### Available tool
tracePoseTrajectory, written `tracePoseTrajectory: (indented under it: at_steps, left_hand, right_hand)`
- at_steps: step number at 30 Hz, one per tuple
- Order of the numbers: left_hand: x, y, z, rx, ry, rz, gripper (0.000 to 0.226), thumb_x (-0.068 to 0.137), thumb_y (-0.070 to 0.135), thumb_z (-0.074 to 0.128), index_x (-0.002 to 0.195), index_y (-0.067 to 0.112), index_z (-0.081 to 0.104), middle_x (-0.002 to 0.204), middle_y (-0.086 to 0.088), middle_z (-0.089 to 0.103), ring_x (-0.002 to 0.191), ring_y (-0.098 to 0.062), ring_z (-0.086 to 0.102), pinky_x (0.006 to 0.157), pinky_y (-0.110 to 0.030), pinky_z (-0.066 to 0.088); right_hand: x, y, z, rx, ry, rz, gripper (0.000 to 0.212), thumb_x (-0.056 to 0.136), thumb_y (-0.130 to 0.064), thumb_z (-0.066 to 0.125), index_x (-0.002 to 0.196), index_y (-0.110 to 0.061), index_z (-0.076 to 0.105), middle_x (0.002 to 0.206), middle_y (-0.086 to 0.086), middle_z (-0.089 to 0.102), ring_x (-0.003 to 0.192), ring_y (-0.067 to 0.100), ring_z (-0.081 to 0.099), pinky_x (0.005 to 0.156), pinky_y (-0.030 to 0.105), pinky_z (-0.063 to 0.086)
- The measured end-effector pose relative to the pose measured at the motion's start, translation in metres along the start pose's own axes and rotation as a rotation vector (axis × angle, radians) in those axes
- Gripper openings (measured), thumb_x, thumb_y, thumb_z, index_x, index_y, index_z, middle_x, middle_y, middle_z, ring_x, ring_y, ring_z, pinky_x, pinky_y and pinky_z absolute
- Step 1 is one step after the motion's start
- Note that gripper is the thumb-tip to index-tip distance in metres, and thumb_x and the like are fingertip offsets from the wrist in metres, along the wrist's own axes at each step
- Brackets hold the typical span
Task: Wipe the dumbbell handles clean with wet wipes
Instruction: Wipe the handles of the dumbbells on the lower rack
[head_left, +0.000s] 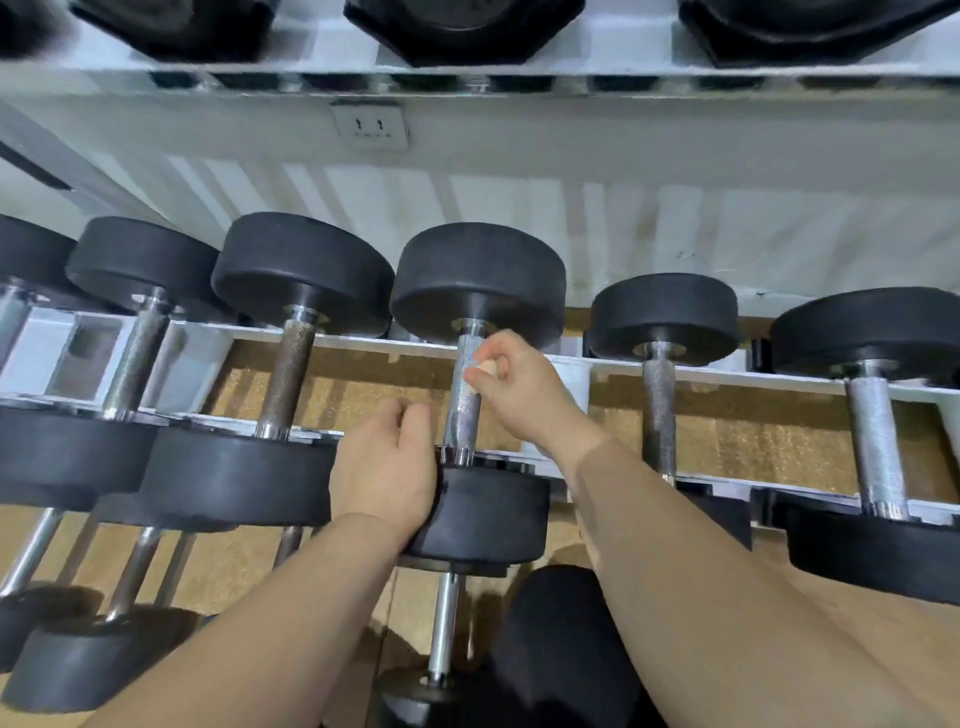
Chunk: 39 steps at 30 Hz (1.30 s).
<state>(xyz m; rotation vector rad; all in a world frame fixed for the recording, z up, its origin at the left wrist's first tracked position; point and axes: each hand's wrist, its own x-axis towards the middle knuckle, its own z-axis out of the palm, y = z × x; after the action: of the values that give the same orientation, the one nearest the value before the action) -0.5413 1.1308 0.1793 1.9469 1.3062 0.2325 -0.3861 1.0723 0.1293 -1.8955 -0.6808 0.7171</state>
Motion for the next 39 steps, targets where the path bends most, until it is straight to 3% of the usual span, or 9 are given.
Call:
tracePoseTrajectory:
  at_steps: [4,8,10,13,16,22,29,36,39]
  left_hand:
    - [-0.003,0.004,0.0,-0.046,0.017,-0.004,0.057,0.077,0.052,0.028,0.098,0.012,0.062,0.104,-0.007,0.065,0.101,-0.032,0.053,0.089,-0.042,0.042]
    - [-0.005,0.007,0.0,-0.059,0.026,0.005,0.057,0.077,0.055,0.03,0.098,0.014,0.063,0.108,-0.007,0.066,0.106,-0.034,0.053,0.095,-0.045,0.042]
    - [-0.005,0.007,0.001,-0.065,0.027,0.015,0.056,0.077,0.056,0.031,0.097,0.015,0.063,0.104,-0.005,0.066,0.104,-0.032,0.054,0.092,-0.043,0.041]
    - [-0.007,0.007,0.001,-0.071,0.032,0.019,0.055,0.078,0.057,0.032,0.095,0.015,0.063,0.098,0.0,0.065,0.1,-0.028,0.055,0.085,-0.041,0.039]
    - [-0.009,0.009,0.0,-0.102,0.035,0.002,0.051,0.078,0.056,0.035,0.092,0.016,0.063,0.097,0.001,0.065,0.099,-0.027,0.055,0.084,-0.04,0.038]
    - [-0.011,0.013,-0.001,-0.093,0.032,-0.025,0.054,0.079,0.056,0.036,0.091,0.011,0.062,0.093,-0.001,0.064,0.095,-0.027,0.056,0.087,-0.043,0.044]
    - [-0.012,0.013,-0.001,-0.089,0.025,-0.036,0.049,0.084,0.059,0.038,0.088,0.015,0.06,0.094,0.0,0.063,0.095,-0.025,0.056,0.089,-0.044,0.043]
    - [-0.012,0.014,-0.001,-0.105,0.041,-0.023,0.051,0.1,0.059,0.04,0.078,0.017,0.058,0.084,0.002,0.062,0.083,-0.016,0.056,0.078,-0.038,0.038]
    - [-0.013,0.016,-0.001,-0.104,0.043,-0.008,0.054,0.1,0.061,0.039,0.065,0.021,0.05,0.071,0.003,0.054,0.072,-0.018,0.051,0.074,-0.038,0.037]
  right_hand:
    - [-0.003,0.005,0.007,0.04,0.152,0.012,0.023,0.085,-0.023,0.073,0.092,-0.018,0.052,0.067,-0.011,0.049,0.059,0.005,0.045,0.055,0.016,0.034]
    - [-0.03,0.013,0.005,0.088,-0.07,0.093,0.023,0.078,-0.019,0.083,0.072,-0.014,0.061,0.055,-0.009,0.051,0.043,-0.001,0.044,0.047,0.011,0.037]
    - [-0.03,0.013,0.004,0.14,-0.099,0.132,0.02,0.078,-0.017,0.082,0.073,-0.012,0.063,0.057,-0.006,0.055,0.048,0.001,0.052,0.053,0.018,0.048]
    - [-0.011,0.009,0.005,0.257,0.1,0.152,0.01,0.082,-0.019,0.074,0.079,-0.02,0.065,0.068,-0.002,0.066,0.067,0.017,0.066,0.077,0.042,0.06]
    - [0.005,0.002,0.001,0.299,0.172,0.126,0.006,0.087,-0.015,0.067,0.083,-0.019,0.066,0.067,-0.002,0.065,0.063,0.015,0.064,0.073,0.041,0.061]
    - [-0.026,0.007,-0.01,0.088,-0.323,0.207,0.011,0.084,-0.008,0.07,0.076,-0.014,0.069,0.062,0.003,0.066,0.052,0.009,0.059,0.055,0.022,0.052]
    - [0.001,0.005,0.0,0.494,0.089,0.163,0.015,0.085,-0.007,0.074,0.079,-0.015,0.062,0.072,0.009,0.063,0.053,0.01,0.053,0.053,0.022,0.047]
    - [-0.033,0.017,-0.001,0.336,-0.064,0.228,0.015,0.074,-0.004,0.082,0.068,-0.013,0.071,0.056,-0.001,0.061,0.047,0.008,0.048,0.05,0.019,0.044]
    - [-0.021,0.015,0.002,0.434,0.031,0.227,0.017,0.077,-0.002,0.078,0.077,-0.016,0.067,0.062,0.002,0.063,0.048,0.009,0.053,0.056,0.027,0.049]
